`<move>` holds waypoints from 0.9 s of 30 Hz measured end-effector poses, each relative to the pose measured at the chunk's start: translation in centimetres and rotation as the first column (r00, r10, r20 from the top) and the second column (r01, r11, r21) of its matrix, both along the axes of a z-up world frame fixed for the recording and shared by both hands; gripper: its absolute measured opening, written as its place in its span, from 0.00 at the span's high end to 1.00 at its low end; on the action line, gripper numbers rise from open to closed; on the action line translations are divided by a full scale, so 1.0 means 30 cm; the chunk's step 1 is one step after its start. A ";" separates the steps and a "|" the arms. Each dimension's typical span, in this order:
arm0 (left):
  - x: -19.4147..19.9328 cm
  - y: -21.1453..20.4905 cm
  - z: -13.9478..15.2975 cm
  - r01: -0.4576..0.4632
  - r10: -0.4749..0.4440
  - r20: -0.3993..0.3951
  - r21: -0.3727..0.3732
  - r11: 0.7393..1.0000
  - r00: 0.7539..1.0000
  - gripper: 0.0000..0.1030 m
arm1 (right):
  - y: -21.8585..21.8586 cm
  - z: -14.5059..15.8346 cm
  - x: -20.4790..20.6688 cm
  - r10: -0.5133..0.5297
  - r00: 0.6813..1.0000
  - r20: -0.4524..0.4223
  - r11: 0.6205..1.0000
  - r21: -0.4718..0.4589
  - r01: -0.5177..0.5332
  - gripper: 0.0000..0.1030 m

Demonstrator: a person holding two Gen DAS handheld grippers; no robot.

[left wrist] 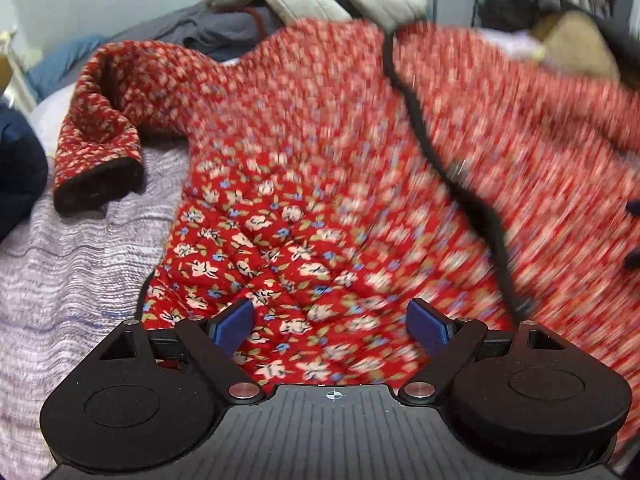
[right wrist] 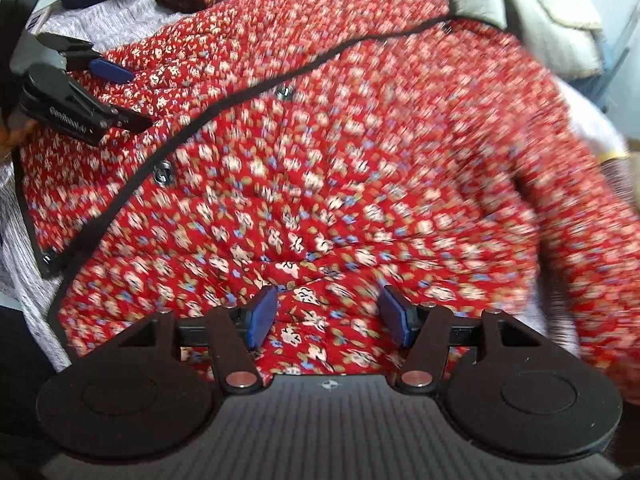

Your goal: Fold large clothes

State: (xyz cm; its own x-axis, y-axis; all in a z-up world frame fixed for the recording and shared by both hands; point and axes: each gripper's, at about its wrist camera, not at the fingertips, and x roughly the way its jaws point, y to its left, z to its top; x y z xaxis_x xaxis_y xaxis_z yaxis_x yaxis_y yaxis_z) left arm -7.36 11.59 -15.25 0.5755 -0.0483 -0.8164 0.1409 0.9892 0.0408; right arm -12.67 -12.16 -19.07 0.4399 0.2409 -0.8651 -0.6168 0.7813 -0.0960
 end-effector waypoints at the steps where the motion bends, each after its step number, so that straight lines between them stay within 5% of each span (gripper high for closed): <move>1: -0.021 0.004 0.036 -0.009 0.010 0.014 -0.060 0.998 1.000 0.00 | -0.012 0.029 -0.015 -0.008 1.000 0.014 1.000 0.017 0.008 0.34; 5: -0.089 -0.037 0.102 0.049 -0.056 -0.018 -0.265 0.963 0.998 0.00 | -0.108 0.095 -0.073 -0.069 0.998 -0.008 0.997 0.041 0.069 0.30; 8: -0.102 -0.127 0.079 0.125 -0.154 -0.069 -0.321 0.939 0.986 0.00 | -0.179 0.104 -0.109 -0.136 0.990 -0.039 0.990 0.028 0.137 0.30; 10: -0.102 -0.209 0.013 0.127 -0.158 -0.104 -0.255 0.959 0.982 0.00 | -0.219 0.133 -0.166 -0.197 0.980 -0.028 0.980 0.019 0.198 0.30; 12: -0.080 -0.273 -0.107 0.103 -0.125 -0.212 -0.114 0.988 0.969 0.00 | -0.256 0.149 -0.185 -0.282 0.959 -0.014 0.959 0.034 0.282 0.30; 16: -0.086 -0.375 -0.087 0.228 -0.220 -0.196 0.016 0.974 0.955 0.00 | -0.350 0.232 -0.180 -0.507 0.862 0.024 0.858 0.106 0.502 0.31; 19: -0.087 -0.386 0.019 0.250 -0.254 -0.140 -0.041 0.967 0.957 0.00 | -0.449 0.357 -0.190 -0.647 0.757 0.090 0.759 0.167 0.629 0.31; 23: -0.043 -0.391 0.145 0.180 -0.186 -0.049 -0.110 0.978 0.981 0.00 | -0.561 0.544 -0.200 -0.758 0.639 0.131 0.650 0.244 0.720 0.29; 25: 0.002 -0.410 0.175 0.152 -0.156 -0.017 -0.133 0.979 0.988 0.00 | -0.623 0.584 -0.182 -0.810 0.581 0.081 0.580 0.261 0.772 0.20; 27: 0.041 -0.435 0.190 0.144 -0.146 -0.002 -0.143 0.979 0.989 0.00 | -0.666 0.572 -0.157 -0.840 0.541 -0.040 0.502 0.320 0.804 0.22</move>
